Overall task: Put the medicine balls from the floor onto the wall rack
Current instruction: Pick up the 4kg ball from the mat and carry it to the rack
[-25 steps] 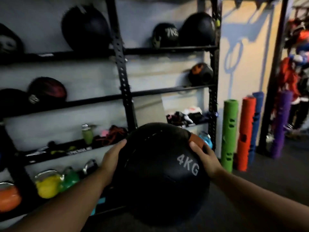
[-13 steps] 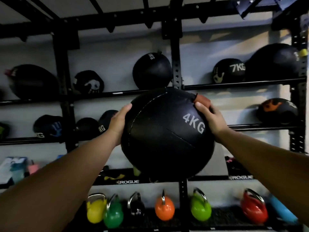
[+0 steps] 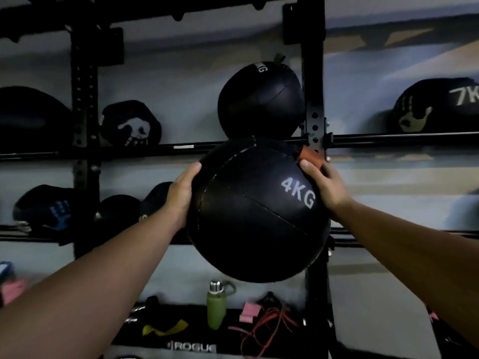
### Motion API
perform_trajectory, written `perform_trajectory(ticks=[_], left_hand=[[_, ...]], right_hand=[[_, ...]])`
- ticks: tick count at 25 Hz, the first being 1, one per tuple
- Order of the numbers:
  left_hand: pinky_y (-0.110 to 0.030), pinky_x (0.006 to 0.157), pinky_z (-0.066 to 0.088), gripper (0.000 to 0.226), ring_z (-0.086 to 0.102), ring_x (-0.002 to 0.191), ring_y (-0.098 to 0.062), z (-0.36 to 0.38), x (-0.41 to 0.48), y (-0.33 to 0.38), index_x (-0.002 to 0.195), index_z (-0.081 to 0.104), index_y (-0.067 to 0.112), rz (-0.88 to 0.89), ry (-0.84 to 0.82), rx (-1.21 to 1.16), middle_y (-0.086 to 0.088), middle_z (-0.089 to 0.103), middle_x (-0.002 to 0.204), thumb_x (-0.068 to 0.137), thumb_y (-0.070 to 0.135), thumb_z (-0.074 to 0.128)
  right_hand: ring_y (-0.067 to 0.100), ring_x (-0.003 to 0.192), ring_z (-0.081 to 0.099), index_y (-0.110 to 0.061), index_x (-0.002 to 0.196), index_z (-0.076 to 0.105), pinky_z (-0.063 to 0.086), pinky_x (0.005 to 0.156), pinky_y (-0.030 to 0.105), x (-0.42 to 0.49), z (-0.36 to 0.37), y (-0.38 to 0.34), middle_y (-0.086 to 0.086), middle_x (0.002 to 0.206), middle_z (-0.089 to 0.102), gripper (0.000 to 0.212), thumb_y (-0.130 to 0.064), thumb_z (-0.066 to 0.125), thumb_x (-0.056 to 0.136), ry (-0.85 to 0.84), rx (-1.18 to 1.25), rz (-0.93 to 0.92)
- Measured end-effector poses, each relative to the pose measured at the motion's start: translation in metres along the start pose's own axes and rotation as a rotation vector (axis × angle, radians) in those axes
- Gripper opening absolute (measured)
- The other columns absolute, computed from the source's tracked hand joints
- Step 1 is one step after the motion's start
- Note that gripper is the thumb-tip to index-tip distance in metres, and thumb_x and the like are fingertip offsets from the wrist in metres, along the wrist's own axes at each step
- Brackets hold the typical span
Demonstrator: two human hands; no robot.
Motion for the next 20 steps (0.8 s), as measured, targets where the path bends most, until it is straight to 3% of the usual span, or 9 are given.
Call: perform_trajectory(ticks=[3,6,8,10,14,16,20], left_hand=[[-0.055,0.108,0.054,0.085,0.074,0.114,-0.037,0.004,0.104,-0.064,0.123,0.078,0.016,-0.053,-0.007,-0.006,-0.015,0.08,0.117,0.052,0.062,0.089],[-0.056,0.111,0.052,0.08,0.071,0.118,-0.04,0.019,0.206,-0.12,0.124,0.076,0.012,-0.098,-0.055,0.014,-0.018,0.078,0.121,0.061,0.059,0.086],[-0.045,0.107,0.055,0.057,0.07,0.118,-0.035,0.029,0.255,-0.149,0.127,0.074,0.008,-0.042,-0.079,0.101,-0.017,0.076,0.123,0.085,0.047,0.078],[-0.023,0.095,0.055,0.046,0.068,0.117,-0.024,0.037,0.284,-0.163,0.132,0.07,0.007,0.092,-0.095,0.18,-0.01,0.074,0.122,0.096,0.035,0.07],[-0.017,0.097,0.05,0.079,0.069,0.111,-0.008,0.063,0.301,-0.167,0.135,0.064,0.018,0.267,-0.251,0.261,-0.001,0.072,0.125,0.065,0.055,0.076],[-0.02,0.096,0.052,0.082,0.07,0.11,-0.01,0.066,0.301,-0.173,0.135,0.065,0.02,0.268,-0.264,0.266,-0.003,0.073,0.127,0.062,0.052,0.079],[-0.022,0.098,0.051,0.086,0.069,0.114,-0.01,0.063,0.289,-0.167,0.139,0.064,0.021,0.247,-0.237,0.272,-0.003,0.072,0.13,0.062,0.052,0.083]], right_hand=[[0.018,0.094,0.077,-0.025,0.123,0.072,0.058,0.092,0.04,0.072,0.007,0.079,-0.001,0.101,0.081,0.092,-0.081,0.083,0.05,0.064,-0.062,0.028],[0.018,0.099,0.076,-0.024,0.129,0.067,0.058,0.09,0.036,0.144,0.013,0.157,0.003,0.11,0.077,0.077,-0.067,0.084,0.068,0.111,-0.091,0.082],[0.004,0.094,0.074,-0.028,0.124,0.066,0.056,0.081,0.019,0.189,0.02,0.196,0.003,0.114,0.075,0.05,-0.052,0.079,0.082,0.111,-0.113,0.048],[0.002,0.1,0.071,-0.032,0.122,0.067,0.052,0.086,0.017,0.224,0.024,0.221,0.0,0.117,0.074,0.049,-0.055,0.08,0.081,0.113,-0.164,-0.008],[0.014,0.107,0.071,-0.037,0.115,0.07,0.053,0.093,0.03,0.253,0.013,0.251,-0.003,0.113,0.076,0.05,-0.065,0.072,0.074,0.128,-0.138,-0.04],[0.017,0.108,0.072,-0.038,0.112,0.071,0.054,0.094,0.035,0.251,0.006,0.257,-0.003,0.112,0.076,0.051,-0.071,0.068,0.073,0.12,-0.131,-0.032],[0.018,0.102,0.071,-0.026,0.116,0.072,0.053,0.085,0.032,0.236,0.007,0.251,-0.002,0.107,0.075,0.058,-0.072,0.066,0.081,0.123,-0.197,-0.019]])
Point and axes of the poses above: each hand's wrist, its own x-axis towards the middle knuckle, its own z-axis out of the palm, y = z × x, the point moved 8 cm from there along x, towards the middle knuckle
